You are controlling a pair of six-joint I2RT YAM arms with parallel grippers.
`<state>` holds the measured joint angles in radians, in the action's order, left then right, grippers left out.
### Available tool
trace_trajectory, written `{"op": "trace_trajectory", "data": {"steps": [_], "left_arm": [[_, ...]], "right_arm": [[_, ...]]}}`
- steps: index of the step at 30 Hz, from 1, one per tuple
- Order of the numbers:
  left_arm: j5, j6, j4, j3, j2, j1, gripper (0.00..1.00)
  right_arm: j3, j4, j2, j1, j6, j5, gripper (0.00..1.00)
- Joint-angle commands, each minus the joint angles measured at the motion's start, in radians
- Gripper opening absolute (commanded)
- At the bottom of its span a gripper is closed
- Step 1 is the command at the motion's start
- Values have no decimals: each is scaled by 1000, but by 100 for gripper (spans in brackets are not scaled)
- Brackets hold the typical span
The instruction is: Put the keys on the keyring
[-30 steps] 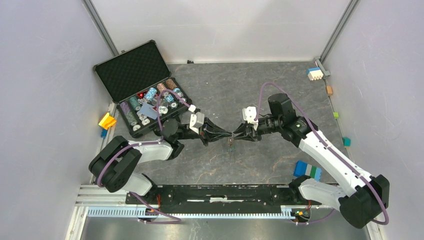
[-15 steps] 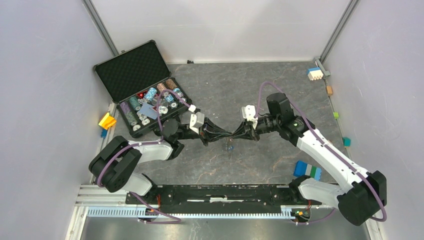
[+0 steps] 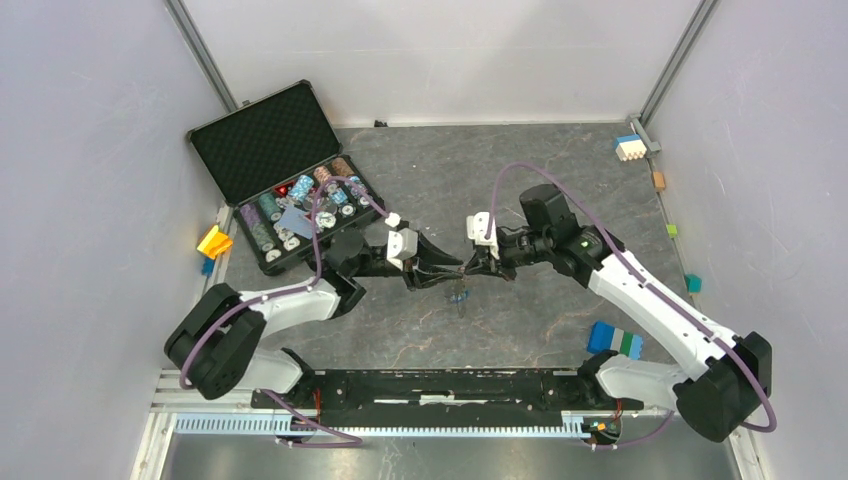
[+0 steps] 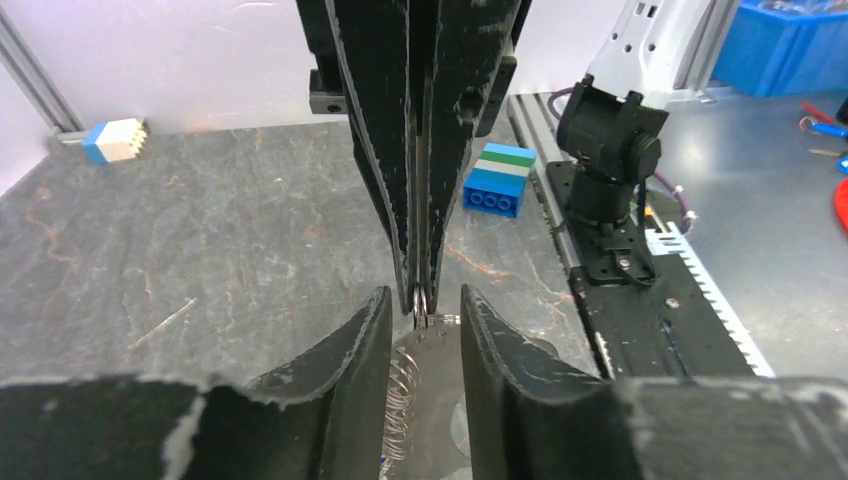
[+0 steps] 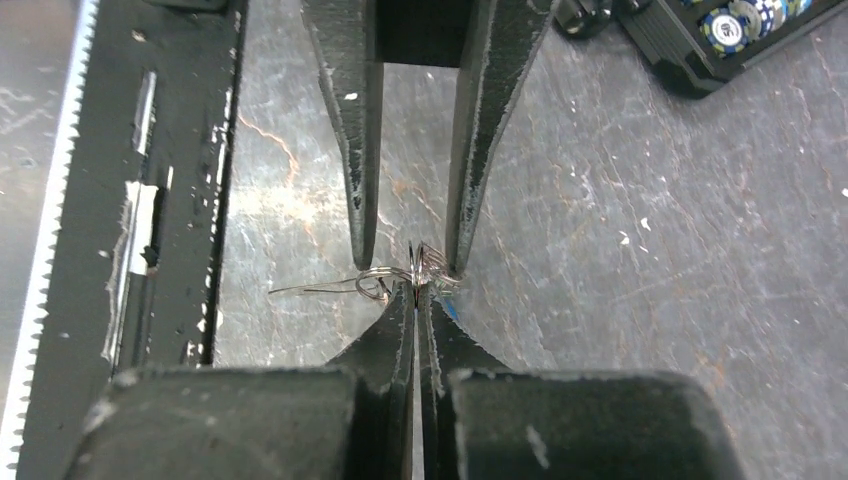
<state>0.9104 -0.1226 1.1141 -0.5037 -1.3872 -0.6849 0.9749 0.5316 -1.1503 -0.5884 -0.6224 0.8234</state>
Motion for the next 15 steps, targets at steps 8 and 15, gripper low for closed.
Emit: {"op": "trace_trajectory", "data": {"steps": [8, 15], "left_arm": [[-11, 452, -530, -151, 75, 4, 57], [-9, 431, -509, -175, 57, 2, 47]], "right_arm": [[236, 222, -83, -119, -56, -339, 0], [281, 257, -124, -163, -47, -395, 0]]}}
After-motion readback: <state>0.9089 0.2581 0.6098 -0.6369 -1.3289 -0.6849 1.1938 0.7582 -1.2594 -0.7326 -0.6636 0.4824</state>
